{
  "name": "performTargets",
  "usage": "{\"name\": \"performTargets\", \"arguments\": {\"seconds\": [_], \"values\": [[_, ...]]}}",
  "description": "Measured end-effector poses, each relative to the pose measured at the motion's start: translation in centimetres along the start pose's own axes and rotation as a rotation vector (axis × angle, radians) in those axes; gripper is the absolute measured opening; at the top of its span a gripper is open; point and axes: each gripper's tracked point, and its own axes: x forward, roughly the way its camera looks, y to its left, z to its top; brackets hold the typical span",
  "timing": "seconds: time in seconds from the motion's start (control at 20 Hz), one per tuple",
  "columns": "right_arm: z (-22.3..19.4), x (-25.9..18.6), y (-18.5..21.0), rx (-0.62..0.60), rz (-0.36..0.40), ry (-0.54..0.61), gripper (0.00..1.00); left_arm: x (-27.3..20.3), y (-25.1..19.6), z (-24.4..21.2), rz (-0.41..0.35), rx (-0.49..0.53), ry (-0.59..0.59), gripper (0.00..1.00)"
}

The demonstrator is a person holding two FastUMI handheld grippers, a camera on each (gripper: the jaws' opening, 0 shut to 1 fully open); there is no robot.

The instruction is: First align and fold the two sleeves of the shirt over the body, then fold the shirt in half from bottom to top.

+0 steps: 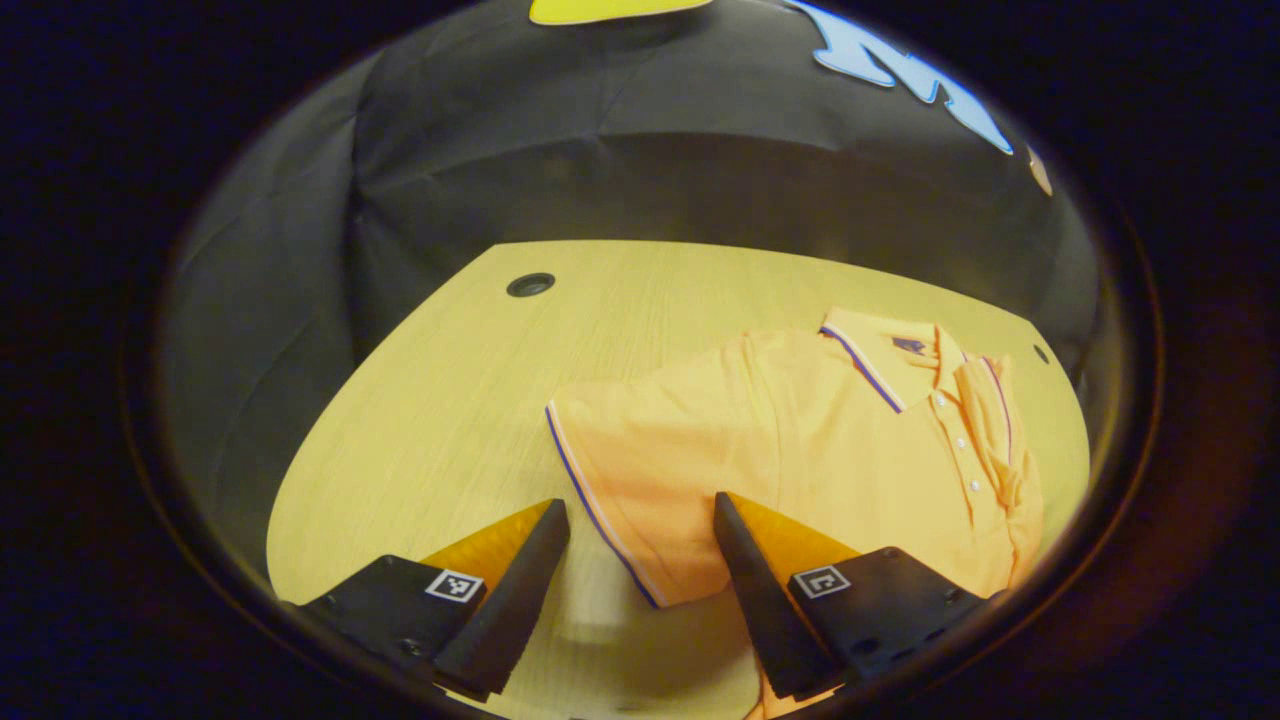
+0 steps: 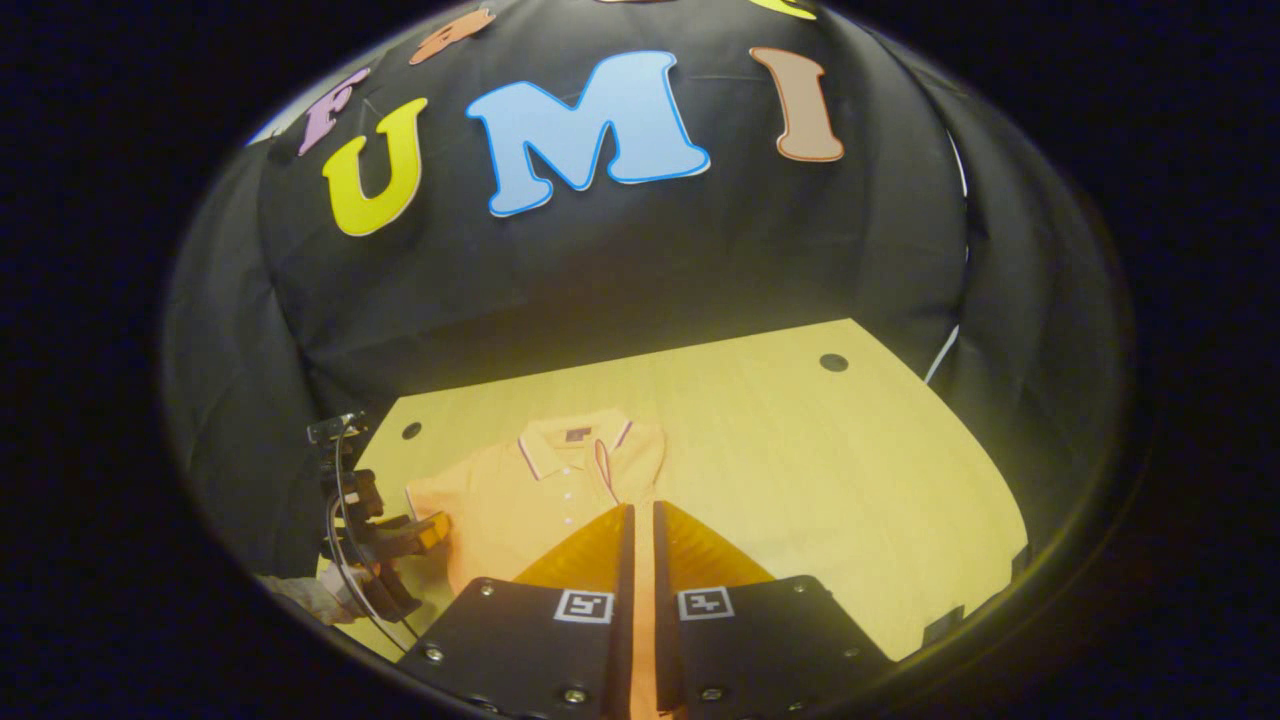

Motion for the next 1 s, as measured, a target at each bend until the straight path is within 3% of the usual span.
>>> {"name": "performTargets", "arguments": {"seconds": [0.2,0.25,0.35,0.45,0.5,0.55,0.8,1.0], "values": [[-0.4,-0.1,-0.6,0.016,-0.002,0.014,0.09,-0.3,0.0,-0.2,0.021,-0.022,-0.005,0.96],[-0.5,0.0,-0.7,0.02,-0.001,0.015,0.09,-0.1,0.0,-0.3,0.026,-0.023,-0.006,0.89],[-0.8,0.0,-0.7,0.018,0.001,0.018,0.09,0.0,-0.2,-0.3,0.02,-0.034,-0.015,0.69],[-0.7,-0.2,-0.9,0.011,0.0,0.021,0.09,0.0,-0.2,-0.2,0.019,-0.058,-0.024,0.29],[-0.8,-0.2,-1.1,0.012,-0.001,0.021,0.09,-0.1,-0.2,0.2,0.018,-0.058,-0.024,0.27],[-1.0,-0.3,-1.2,0.017,0.0,0.023,0.09,0.0,-0.3,-0.2,0.021,-0.046,-0.019,0.13],[-1.3,-0.6,-2.0,0.036,-0.008,0.025,0.09,-0.2,-0.8,0.3,0.05,0.035,0.002,0.12],[-1.3,-0.8,-2.6,0.044,-0.014,0.023,0.09,-1.4,-3.3,3.4,0.023,0.122,-0.078,0.08]]}}
